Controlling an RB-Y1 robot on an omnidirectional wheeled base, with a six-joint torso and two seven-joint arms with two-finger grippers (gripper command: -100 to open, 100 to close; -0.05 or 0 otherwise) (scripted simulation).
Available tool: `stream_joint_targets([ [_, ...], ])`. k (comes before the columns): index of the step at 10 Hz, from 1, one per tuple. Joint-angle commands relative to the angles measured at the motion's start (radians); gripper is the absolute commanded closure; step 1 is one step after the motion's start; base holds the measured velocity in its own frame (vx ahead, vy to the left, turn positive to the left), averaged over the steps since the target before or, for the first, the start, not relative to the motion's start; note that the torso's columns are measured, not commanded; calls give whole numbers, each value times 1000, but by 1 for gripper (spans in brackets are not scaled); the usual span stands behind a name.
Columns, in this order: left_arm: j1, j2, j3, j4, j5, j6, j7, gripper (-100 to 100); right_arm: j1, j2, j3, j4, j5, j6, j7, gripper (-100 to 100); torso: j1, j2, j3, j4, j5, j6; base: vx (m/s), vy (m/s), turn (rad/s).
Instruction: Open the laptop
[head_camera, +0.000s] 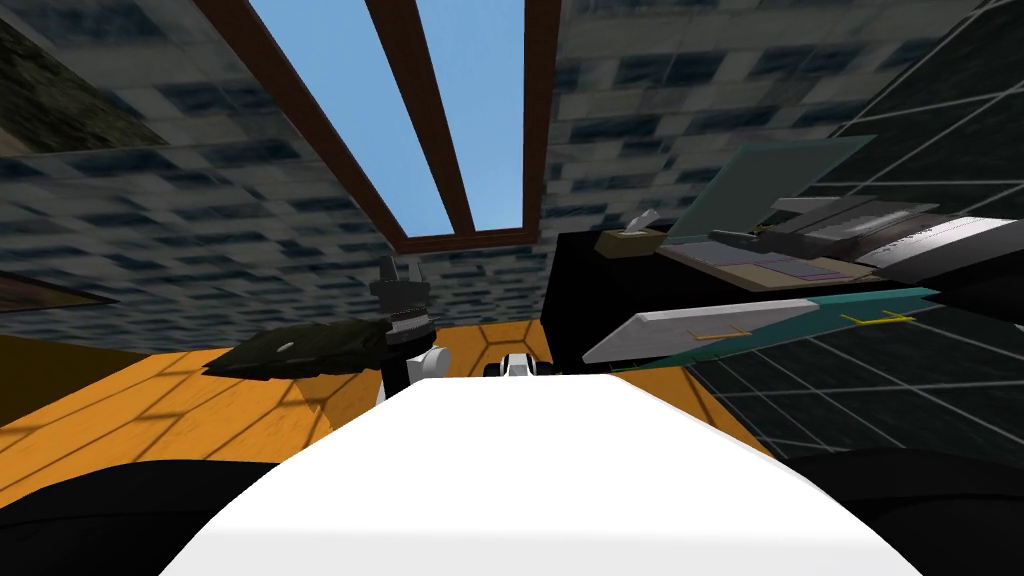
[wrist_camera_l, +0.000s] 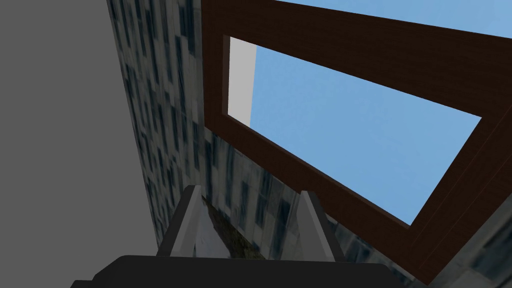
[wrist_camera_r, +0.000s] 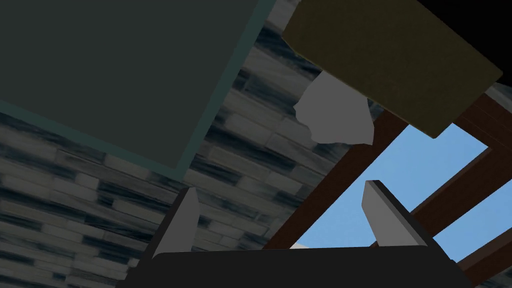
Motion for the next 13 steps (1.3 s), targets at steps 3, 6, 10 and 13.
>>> stream_joint_targets([
  [3,0,0,0,0,0,0,0,0,-16,-116,-23,84,55,-1,23,-100,0,-3,-2,-1,0,0,75,-23,-9],
  [6,0,0,0,0,0,0,0,0,-21,-214,-50,148,112,8,37,-100,1,-2,-1,-1,0,0,91,-18,-8],
  [10,0,0,0,0,0,0,0,0,-24,-299,-70,191,152,13,46,-100,1,1,1,0,0,0,54,-12,-5],
  [13,0,0,0,0,0,0,0,0,-25,-308,-70,195,155,15,47,-100,0,0,0,0,0,0,27,-5,-1],
])
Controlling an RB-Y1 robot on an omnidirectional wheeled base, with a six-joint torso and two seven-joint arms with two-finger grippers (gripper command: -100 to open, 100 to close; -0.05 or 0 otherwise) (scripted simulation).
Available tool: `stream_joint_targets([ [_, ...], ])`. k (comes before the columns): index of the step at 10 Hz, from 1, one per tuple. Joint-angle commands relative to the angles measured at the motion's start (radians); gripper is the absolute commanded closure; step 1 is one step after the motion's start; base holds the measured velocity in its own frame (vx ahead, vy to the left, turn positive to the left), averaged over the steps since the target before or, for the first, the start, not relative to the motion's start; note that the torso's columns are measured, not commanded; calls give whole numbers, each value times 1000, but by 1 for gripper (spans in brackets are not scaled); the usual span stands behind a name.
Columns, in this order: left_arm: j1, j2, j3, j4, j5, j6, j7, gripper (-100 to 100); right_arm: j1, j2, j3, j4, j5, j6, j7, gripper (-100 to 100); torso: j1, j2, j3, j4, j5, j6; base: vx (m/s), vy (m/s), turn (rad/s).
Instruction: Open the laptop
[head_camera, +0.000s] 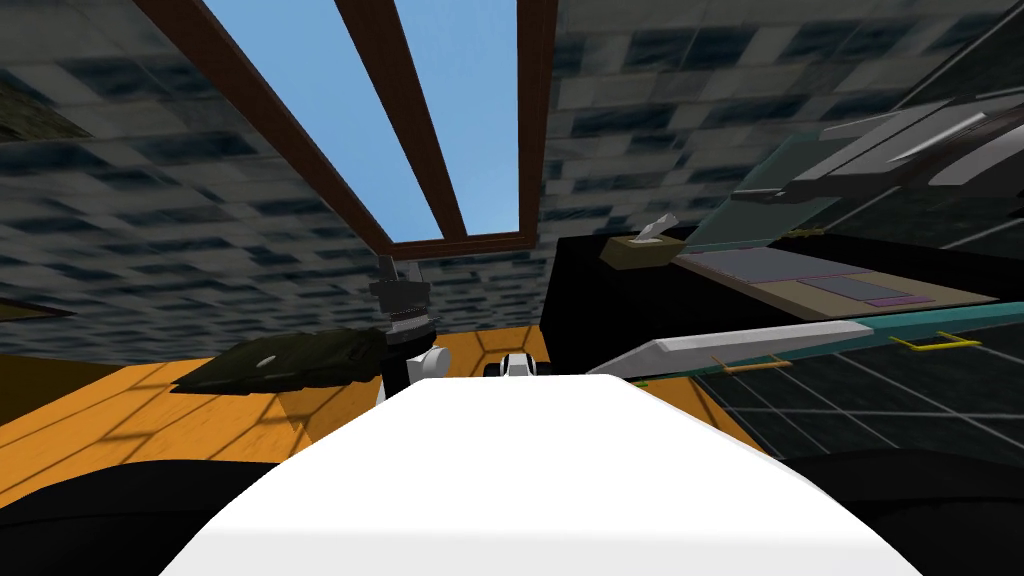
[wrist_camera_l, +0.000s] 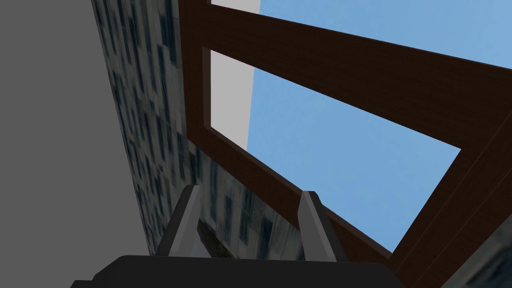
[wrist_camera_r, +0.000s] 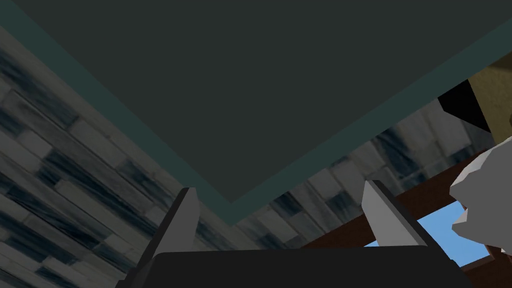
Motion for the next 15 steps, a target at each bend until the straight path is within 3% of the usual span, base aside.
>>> stream_joint_targets([
  [1,0,0,0,0,0,0,0,0,0,0,0,0,0,0,0,100,0,1,1,0,0,0,0,0,0],
  [3,0,0,0,0,0,0,0,0,-62,72,20,-22,-6,36,69,100,0,2,1,1,0,0,-78,-6,156],
  [4,0,0,0,0,0,0,0,0,-62,91,20,-22,-6,36,87,100,-1,3,2,1,0,0,-91,-18,72],
  [7,0,0,0,0,0,0,0,0,-123,174,39,-44,-13,72,168,100,0,-3,-2,-1,0,0,-74,-12,92],
  [8,0,0,0,0,0,0,0,0,-123,181,39,-44,-13,72,173,100,1,-2,-2,-1,1,-1,-64,1,63],
  [10,0,0,0,0,0,0,0,0,-185,252,59,-67,-19,108,241,100,0,-1,-1,0,0,-1,-93,-13,155],
  [13,0,0,0,0,0,0,0,0,-215,317,69,-78,-22,126,303,100,0,-2,-1,0,0,0,-72,-10,75],
  [14,0,0,0,0,0,0,0,0,-246,355,78,-89,-26,144,338,100,0,-3,-2,-1,0,0,-65,-11,135],
  [15,0,0,0,0,0,0,0,0,-246,363,78,-89,-26,144,347,100,0,-2,-2,-1,0,-1,-60,-5,65],
])
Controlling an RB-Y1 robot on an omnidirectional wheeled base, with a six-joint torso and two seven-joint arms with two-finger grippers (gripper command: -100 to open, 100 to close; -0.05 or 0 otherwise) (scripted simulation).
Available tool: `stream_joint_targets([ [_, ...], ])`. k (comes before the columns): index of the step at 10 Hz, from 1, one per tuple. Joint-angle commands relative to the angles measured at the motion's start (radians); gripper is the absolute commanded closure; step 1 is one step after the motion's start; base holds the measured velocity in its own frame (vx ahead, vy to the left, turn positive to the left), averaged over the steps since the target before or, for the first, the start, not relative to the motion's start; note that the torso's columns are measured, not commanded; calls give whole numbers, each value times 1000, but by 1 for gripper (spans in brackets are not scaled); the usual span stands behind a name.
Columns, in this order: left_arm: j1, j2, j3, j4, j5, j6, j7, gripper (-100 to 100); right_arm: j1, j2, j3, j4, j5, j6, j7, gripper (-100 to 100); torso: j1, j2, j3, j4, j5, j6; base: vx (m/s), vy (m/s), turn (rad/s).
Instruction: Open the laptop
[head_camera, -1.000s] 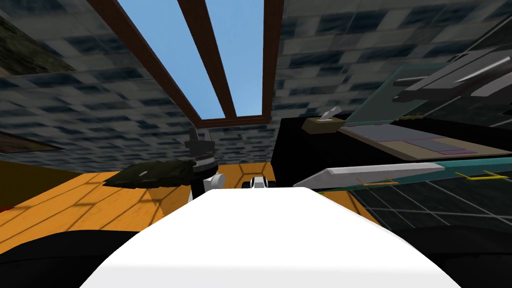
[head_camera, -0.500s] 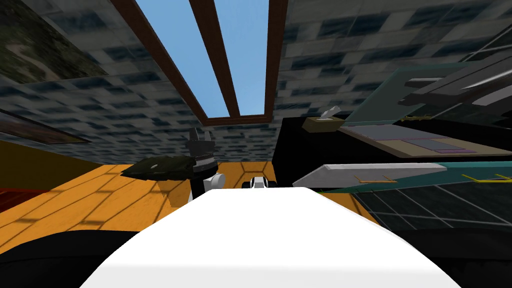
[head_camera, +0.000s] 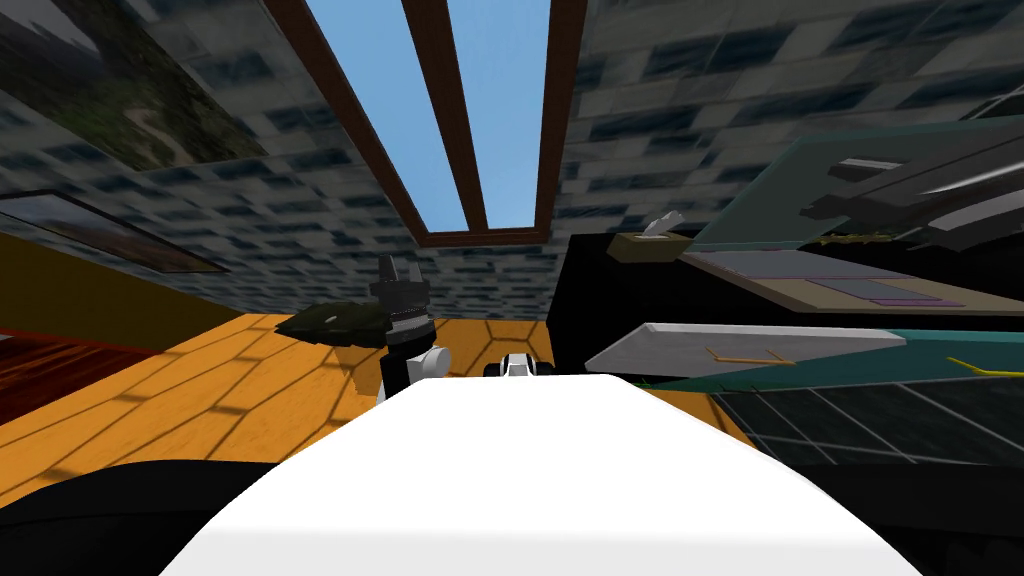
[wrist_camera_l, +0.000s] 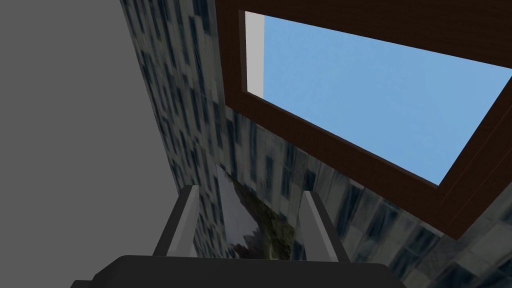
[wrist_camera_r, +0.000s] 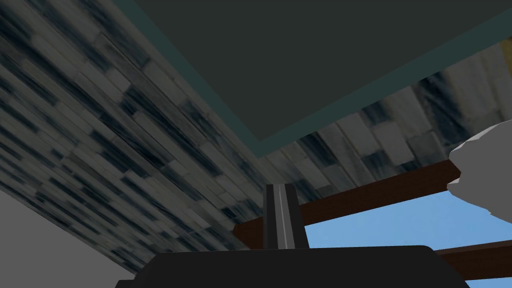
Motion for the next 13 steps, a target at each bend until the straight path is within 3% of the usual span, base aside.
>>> stream_joint_targets([
  [1,0,0,0,0,0,0,0,0,-46,68,16,-18,-5,29,70,100,0,0,0,0,0,1,-85,-10,91],
  [2,0,0,0,0,0,0,0,0,-46,74,16,-18,-5,29,75,100,0,2,1,1,0,0,-61,-2,68],
  [3,0,0,0,0,0,0,0,0,-77,116,26,-29,-8,47,117,100,0,1,1,1,0,1,-62,10,117],
  [4,0,0,0,0,0,0,0,0,-63,95,21,-22,-6,35,93,100,1,1,1,0,0,0,-34,5,31],
  [5,0,0,0,0,0,0,0,0,-46,65,15,-12,-6,28,77,-100,0,0,0,0,0,1,16,0,-80],
  [13,0,0,0,0,0,0,0,0,51,-114,-20,42,2,-23,-41,-100,0,2,1,1,0,1,50,1,-69],
])
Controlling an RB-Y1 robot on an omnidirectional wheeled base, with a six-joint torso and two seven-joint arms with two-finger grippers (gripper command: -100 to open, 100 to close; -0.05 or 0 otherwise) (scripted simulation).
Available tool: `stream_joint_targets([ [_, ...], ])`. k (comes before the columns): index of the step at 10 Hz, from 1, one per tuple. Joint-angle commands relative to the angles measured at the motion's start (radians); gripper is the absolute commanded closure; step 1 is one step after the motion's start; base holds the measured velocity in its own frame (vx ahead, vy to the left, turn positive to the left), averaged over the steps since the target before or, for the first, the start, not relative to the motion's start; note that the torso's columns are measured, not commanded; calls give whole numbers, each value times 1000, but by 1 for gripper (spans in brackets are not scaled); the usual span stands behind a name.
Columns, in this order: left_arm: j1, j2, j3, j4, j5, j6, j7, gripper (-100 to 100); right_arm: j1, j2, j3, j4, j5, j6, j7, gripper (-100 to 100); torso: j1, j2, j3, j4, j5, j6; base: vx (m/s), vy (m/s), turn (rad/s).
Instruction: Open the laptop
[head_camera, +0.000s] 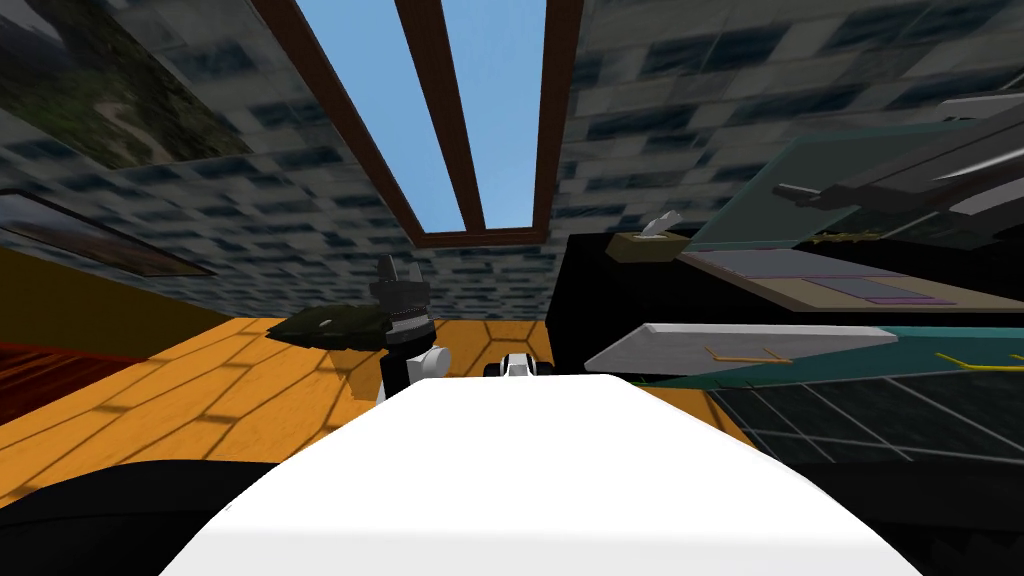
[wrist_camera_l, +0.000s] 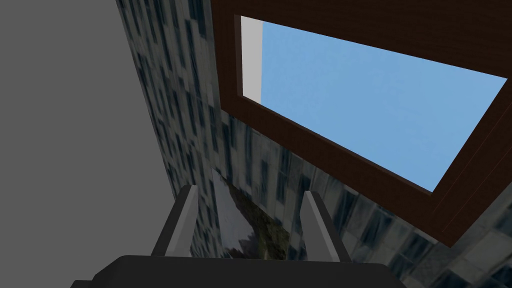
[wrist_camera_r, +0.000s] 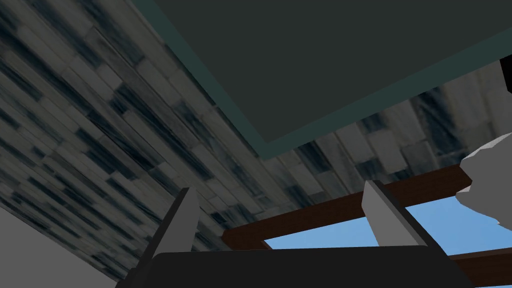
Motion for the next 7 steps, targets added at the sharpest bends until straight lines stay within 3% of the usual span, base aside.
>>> stream_joint_targets([
  [1,0,0,0,0,0,0,0,0,31,-52,-12,17,1,-16,-38,-100,0,0,0,0,0,0,38,-1,-49],
  [7,0,0,0,0,0,0,0,0,114,-202,-40,66,6,-59,-139,-100,0,-1,-1,0,0,0,48,6,-73],
])
